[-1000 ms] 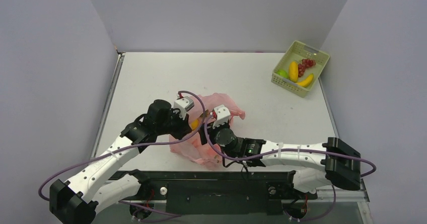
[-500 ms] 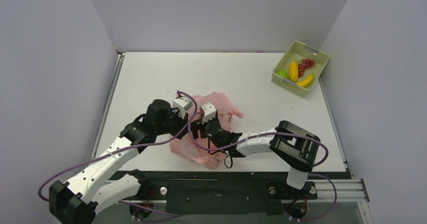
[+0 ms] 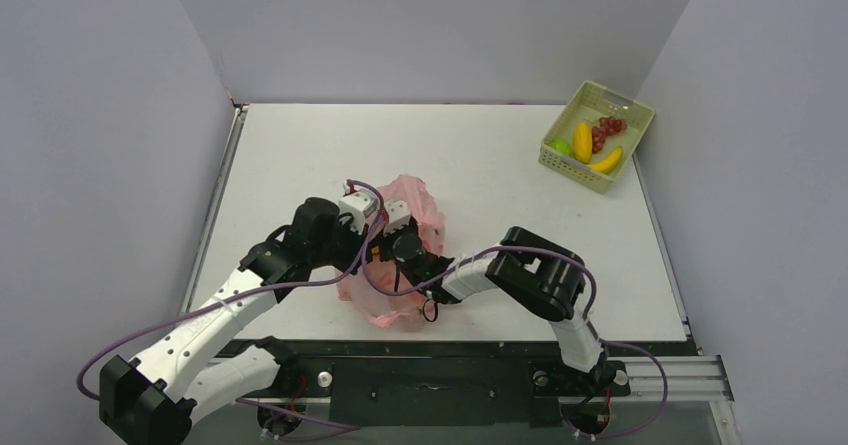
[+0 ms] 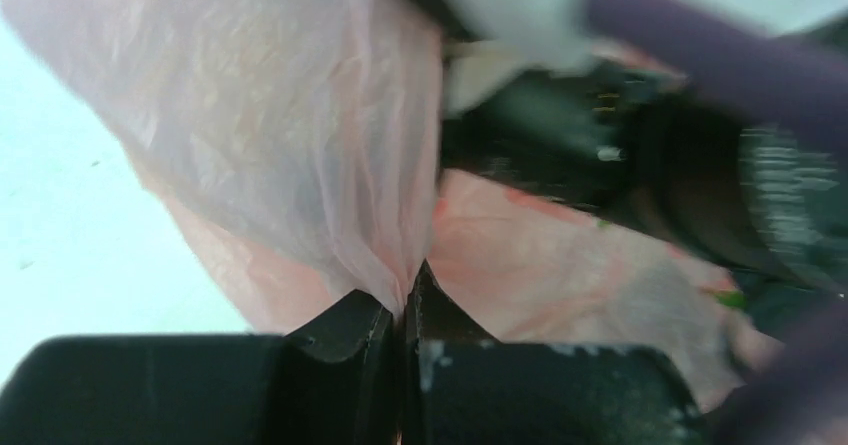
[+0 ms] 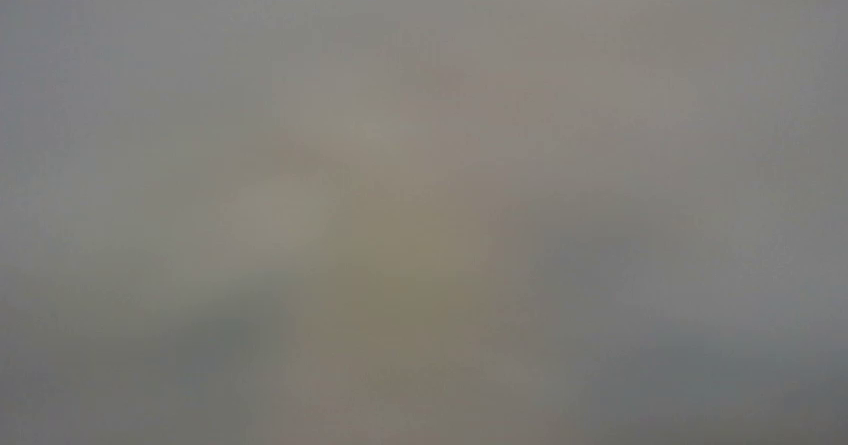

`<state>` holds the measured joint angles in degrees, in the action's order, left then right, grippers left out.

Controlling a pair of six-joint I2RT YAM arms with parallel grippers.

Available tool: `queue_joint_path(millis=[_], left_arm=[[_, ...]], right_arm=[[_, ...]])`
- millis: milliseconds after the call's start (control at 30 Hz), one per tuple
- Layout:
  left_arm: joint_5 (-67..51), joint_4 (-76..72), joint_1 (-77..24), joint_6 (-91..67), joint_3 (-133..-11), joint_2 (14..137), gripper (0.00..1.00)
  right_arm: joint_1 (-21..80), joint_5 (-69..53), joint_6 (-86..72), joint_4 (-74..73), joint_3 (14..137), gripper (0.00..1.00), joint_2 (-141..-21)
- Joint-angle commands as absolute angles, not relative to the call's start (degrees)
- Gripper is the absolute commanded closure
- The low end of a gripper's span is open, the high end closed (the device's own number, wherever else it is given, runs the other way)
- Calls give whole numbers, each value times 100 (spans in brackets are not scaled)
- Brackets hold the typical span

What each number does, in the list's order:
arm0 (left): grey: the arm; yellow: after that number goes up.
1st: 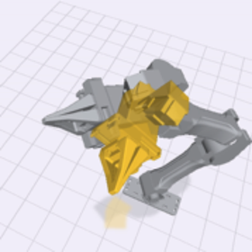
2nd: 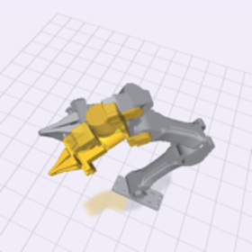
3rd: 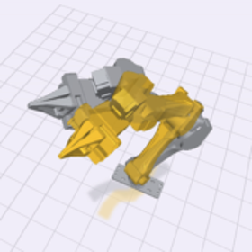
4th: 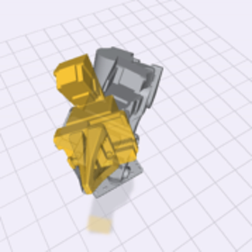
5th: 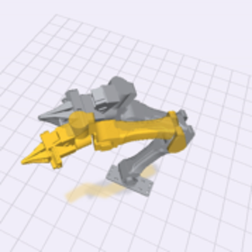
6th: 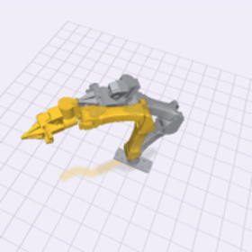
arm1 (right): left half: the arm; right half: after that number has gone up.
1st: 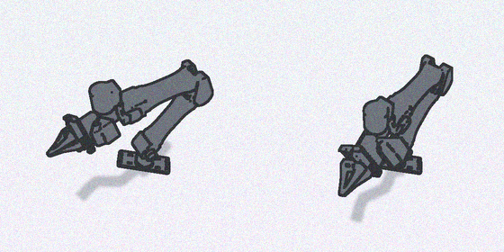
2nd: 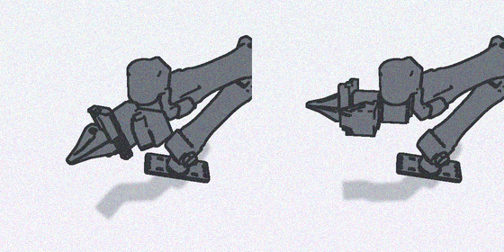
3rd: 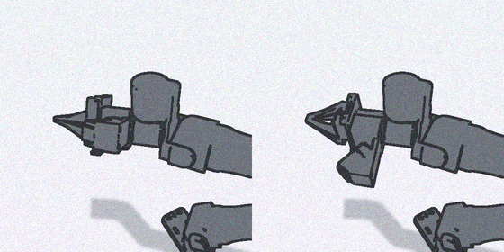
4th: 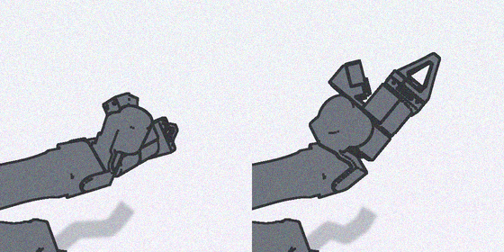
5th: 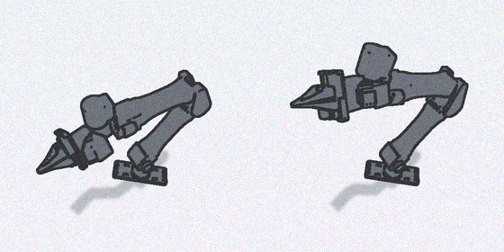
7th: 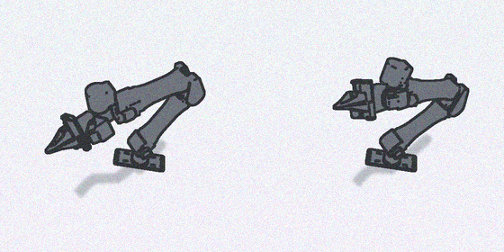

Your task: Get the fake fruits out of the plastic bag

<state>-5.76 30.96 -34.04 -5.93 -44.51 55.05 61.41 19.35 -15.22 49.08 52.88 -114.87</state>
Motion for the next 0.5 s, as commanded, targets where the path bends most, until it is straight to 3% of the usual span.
queue_joint_path(millis=[0,300,467], left_arm=[[-1669,2492,-3675,-638,-4585,5585,100],[-1610,2511,-3691,-624,-4599,5659,100],[-1565,2546,-3691,-614,-4614,5699,100]], right_arm=[[6168,1593,-1074,5206,6067,14,-11998],[6022,1513,-1057,4792,6830,15,-12698],[5994,1426,-1232,4405,7250,26,-13001]])
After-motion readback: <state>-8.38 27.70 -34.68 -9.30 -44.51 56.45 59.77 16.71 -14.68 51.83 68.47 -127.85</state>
